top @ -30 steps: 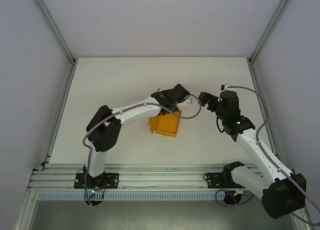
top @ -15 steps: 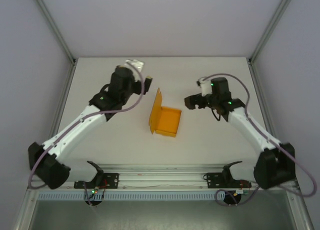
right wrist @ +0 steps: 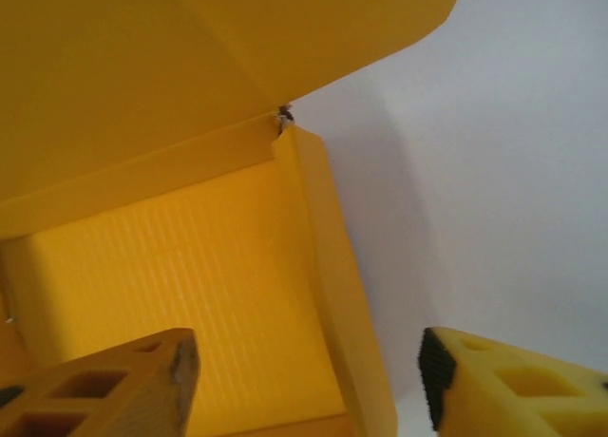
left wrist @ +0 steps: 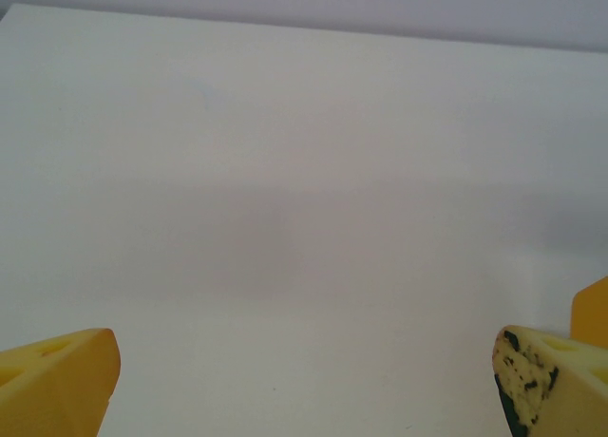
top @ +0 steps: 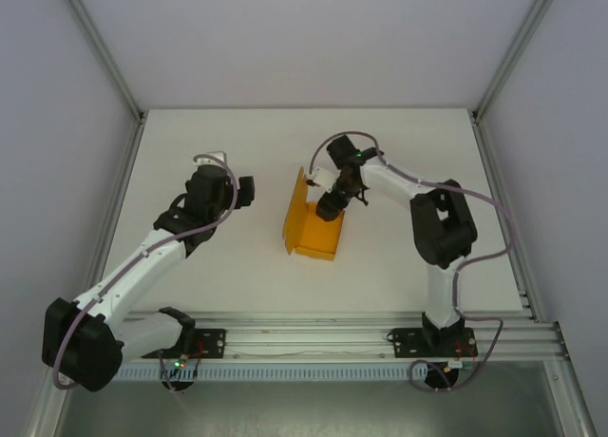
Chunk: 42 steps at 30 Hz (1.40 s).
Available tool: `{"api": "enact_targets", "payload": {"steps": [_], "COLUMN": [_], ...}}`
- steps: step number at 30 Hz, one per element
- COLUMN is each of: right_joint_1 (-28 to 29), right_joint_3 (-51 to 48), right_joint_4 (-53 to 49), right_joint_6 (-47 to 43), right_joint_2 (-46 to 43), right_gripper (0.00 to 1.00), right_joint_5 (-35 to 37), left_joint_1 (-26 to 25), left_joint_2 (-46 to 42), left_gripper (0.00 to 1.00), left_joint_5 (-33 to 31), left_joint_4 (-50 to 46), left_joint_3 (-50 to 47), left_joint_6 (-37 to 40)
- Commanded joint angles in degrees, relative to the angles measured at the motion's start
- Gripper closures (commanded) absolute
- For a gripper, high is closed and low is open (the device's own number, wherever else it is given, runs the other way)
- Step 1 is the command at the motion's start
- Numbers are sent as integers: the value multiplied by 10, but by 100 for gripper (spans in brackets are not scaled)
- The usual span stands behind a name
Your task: Assemble paper box
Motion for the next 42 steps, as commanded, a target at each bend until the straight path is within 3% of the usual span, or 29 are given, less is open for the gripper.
{"api": "enact_targets", "payload": {"steps": [1, 4, 10, 12, 18, 24, 30, 34, 39, 42], "right_joint_1": [1, 3, 9, 15, 52, 72, 78, 78, 50, 9], "right_joint_3": [7, -28, -123, -141, -161, -200, -207, -206, -197, -190], "right_joint_4": [-15, 50, 157, 158, 118, 123, 126, 137, 155, 173], "right_joint_6": [37, 119, 313, 368, 559, 691, 686, 620, 437, 293], "right_joint_2": [3, -19, -81, -94, -114, -120, -156, -212, -273, -289], "right_gripper": [54, 69, 82, 84, 86, 88, 71, 44, 0, 0], "right_joint_5": [62, 105, 190, 209, 352, 343, 369, 379, 343, 258], "left_joint_1": [6, 6, 6, 7, 6, 7, 7, 6, 21, 38], "left_joint_2": [-9, -11, -12, -10, 6, 27, 55, 84, 143, 192], "left_gripper": [0, 0, 0, 0, 0, 0, 0, 0, 0, 0], "left_joint_5": [-10, -11, -20, -23, -13, 34, 91, 152, 271, 327], "left_joint_4": [3, 3, 10, 14, 15, 38, 60, 78, 60, 29], "left_joint_3": [4, 4, -3, -3, 9, 13, 25, 49, 116, 177], "left_joint_6": [-12, -13, -20, -20, -19, 2, 39, 90, 199, 244]}}
